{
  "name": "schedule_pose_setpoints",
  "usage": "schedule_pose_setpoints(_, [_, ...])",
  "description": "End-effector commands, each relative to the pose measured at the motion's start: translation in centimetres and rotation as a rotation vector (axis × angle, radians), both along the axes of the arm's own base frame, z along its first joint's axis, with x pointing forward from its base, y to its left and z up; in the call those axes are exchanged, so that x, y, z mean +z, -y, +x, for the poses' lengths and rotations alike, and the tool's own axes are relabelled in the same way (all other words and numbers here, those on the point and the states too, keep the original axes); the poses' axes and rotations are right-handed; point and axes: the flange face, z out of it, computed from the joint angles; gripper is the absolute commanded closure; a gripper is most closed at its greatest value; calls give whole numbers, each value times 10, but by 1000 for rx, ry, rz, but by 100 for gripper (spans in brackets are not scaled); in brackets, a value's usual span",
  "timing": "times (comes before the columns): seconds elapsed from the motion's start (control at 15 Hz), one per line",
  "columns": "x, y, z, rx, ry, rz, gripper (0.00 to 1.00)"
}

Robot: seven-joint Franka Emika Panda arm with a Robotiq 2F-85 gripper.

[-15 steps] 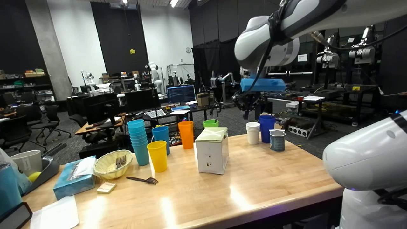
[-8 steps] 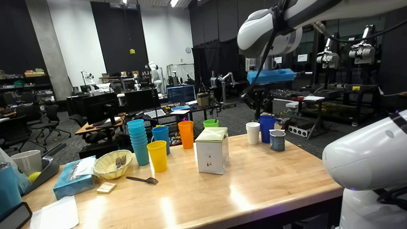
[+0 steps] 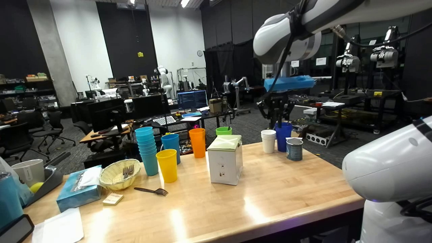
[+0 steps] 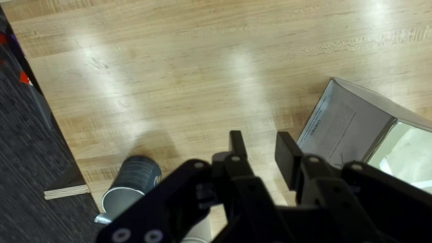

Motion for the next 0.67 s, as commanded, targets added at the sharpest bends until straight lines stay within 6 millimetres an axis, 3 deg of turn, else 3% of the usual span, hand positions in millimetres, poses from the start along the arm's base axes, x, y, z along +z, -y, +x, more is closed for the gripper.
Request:
schedule_pose_setpoints(0.0, [0,1,0,-1,-2,1,61])
schedule_pose_setpoints(0.07, [0,1,0,-1,-2,2,56])
schedule_pose_setpoints(0.6, [0,1,0,0,-2,3,56])
